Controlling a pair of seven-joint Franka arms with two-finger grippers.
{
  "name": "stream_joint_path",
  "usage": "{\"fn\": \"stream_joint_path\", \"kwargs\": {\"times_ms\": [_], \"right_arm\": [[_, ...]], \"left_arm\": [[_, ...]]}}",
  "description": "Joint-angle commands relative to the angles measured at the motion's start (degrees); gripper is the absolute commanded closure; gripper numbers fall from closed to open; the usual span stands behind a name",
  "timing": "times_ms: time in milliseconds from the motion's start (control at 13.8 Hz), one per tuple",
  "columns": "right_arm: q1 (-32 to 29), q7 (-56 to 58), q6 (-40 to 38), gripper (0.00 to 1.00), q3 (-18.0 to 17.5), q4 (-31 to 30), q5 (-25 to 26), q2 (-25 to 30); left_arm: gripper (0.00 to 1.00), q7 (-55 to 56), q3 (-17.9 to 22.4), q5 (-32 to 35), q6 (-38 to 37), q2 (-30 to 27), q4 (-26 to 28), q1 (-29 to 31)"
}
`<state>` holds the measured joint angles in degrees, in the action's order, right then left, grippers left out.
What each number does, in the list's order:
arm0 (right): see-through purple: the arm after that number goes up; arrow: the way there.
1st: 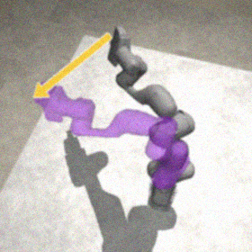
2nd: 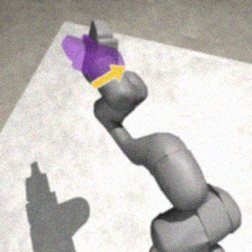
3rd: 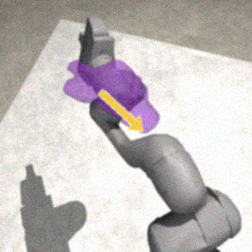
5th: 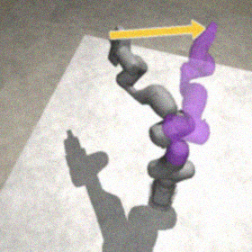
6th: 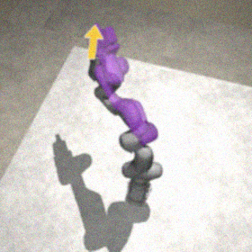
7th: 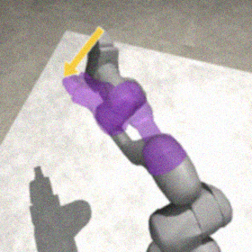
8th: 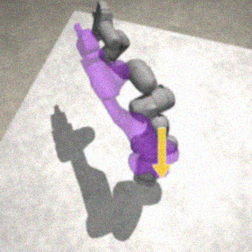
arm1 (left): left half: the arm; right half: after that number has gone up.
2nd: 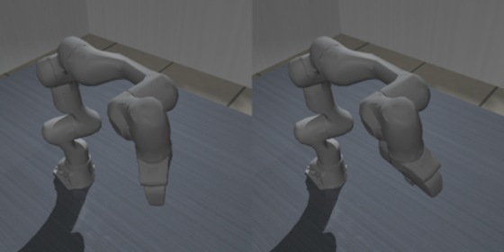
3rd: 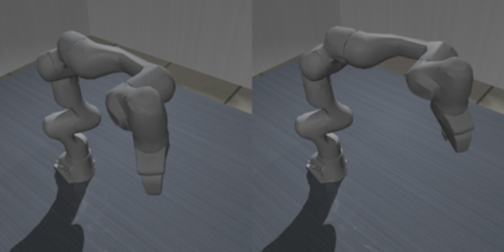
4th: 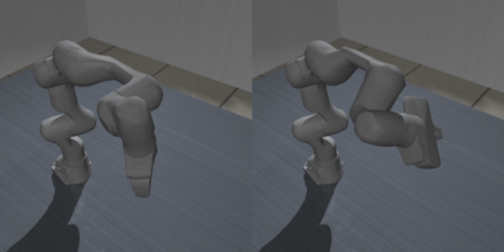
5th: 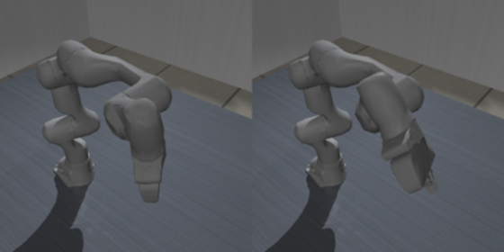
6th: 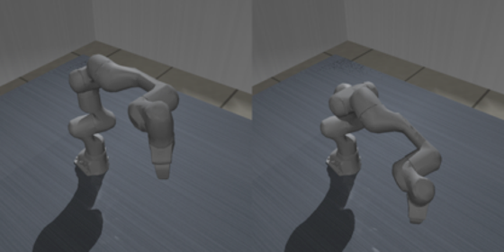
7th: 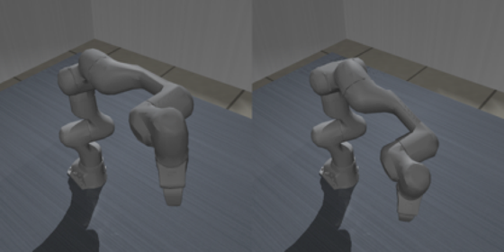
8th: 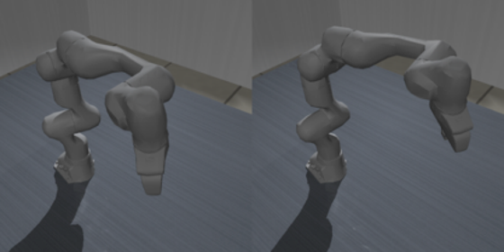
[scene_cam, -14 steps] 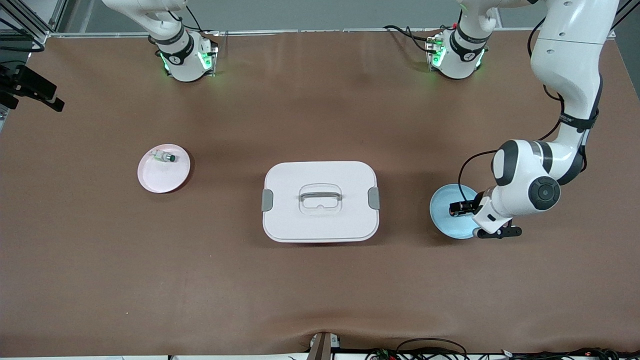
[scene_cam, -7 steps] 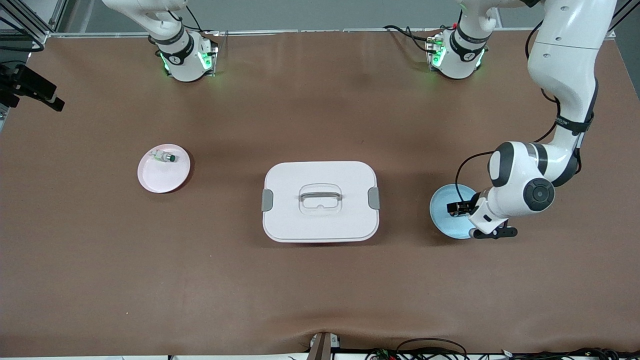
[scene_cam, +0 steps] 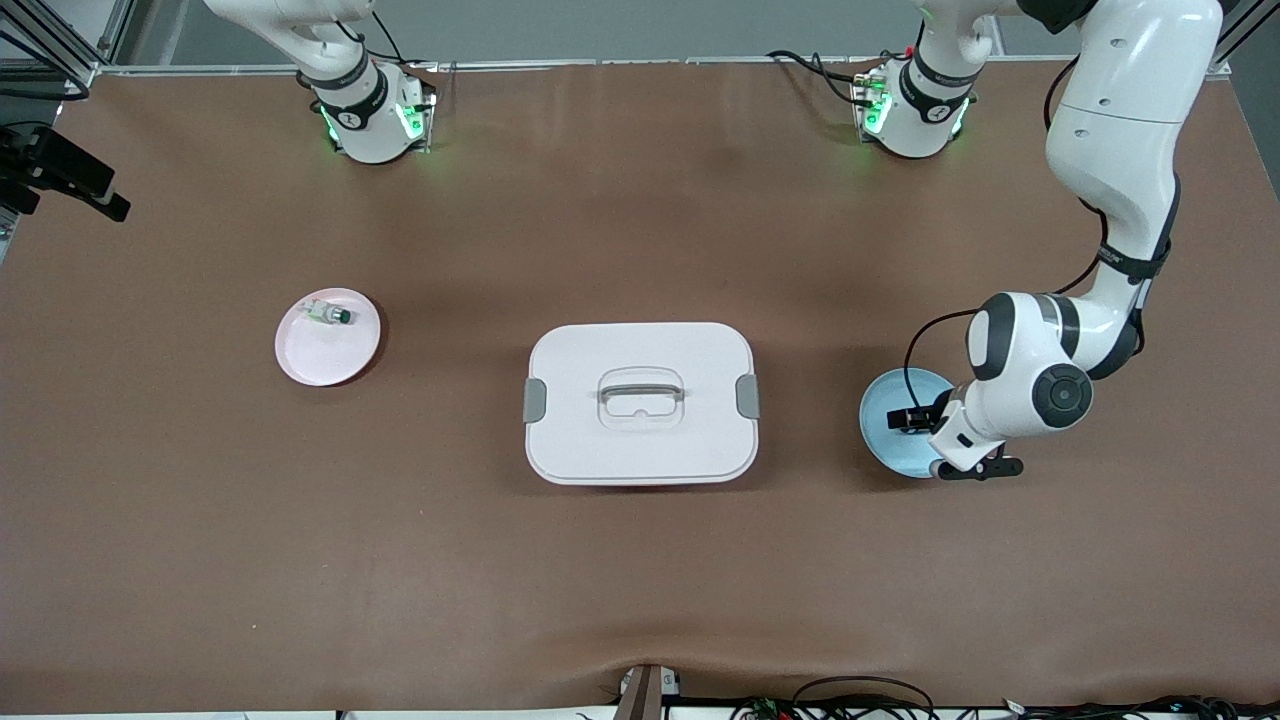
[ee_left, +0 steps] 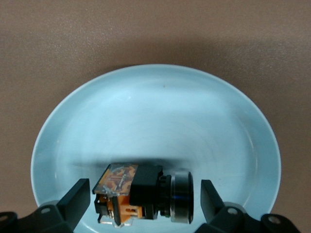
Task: Transfer orange switch to right arm and place
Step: 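Lift the orange switch off the blue plate with the left gripper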
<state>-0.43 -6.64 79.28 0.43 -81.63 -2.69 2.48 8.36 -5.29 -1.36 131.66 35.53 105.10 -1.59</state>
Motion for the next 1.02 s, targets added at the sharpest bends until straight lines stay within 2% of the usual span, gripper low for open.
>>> {"fn": "stream_joint_path", "kwargs": {"times_ms": [0, 73, 145, 218, 436, 509, 799, 945], "right_arm": [[0.0, -1.1, 0.2, 0.00, -0.2, -0.1, -0.5, 0.8], [0.0, -1.1, 0.2, 0.00, -0.2, -0.1, -0.6, 0.8], [0.1, -1.1, 0.2, 0.00, -0.2, -0.1, -0.6, 0.8], [0.1, -1.1, 0.4, 0.00, -0.2, -0.1, -0.6, 0.8], [-0.1, -0.4, 0.7, 0.00, -0.2, -0.1, -0.1, 0.6], [0.1, -0.4, 1.2, 0.00, -0.2, -0.1, 0.1, 0.5], [-0.1, -0.3, 1.8, 0.00, 0.0, -0.1, 0.1, 0.6], [0.1, -0.5, 1.8, 0.00, -0.1, 0.1, 0.3, 0.6]], "left_arm": [[0.00, 1.0, -0.1, 0.0, 0.5, 0.2, -0.2, -0.2], [0.08, 2.3, -0.1, 0.0, 0.5, 0.2, -0.2, -0.2], [0.26, 3.7, -0.1, 0.0, 0.5, 0.2, -0.3, -0.3], [0.37, 3.9, -0.2, 0.0, 0.5, 0.2, -0.3, -0.3], [0.64, 4.1, -0.9, 0.0, 0.5, 0.1, -0.4, -0.2], [0.69, 4.1, -0.9, 0.0, 0.4, 0.0, -0.4, -0.2], [0.70, 3.8, -1.0, 0.0, -0.4, -1.3, -0.4, 0.3], [0.70, 3.6, -1.5, -1.2, -4.1, -3.9, -0.5, 0.7]]}}
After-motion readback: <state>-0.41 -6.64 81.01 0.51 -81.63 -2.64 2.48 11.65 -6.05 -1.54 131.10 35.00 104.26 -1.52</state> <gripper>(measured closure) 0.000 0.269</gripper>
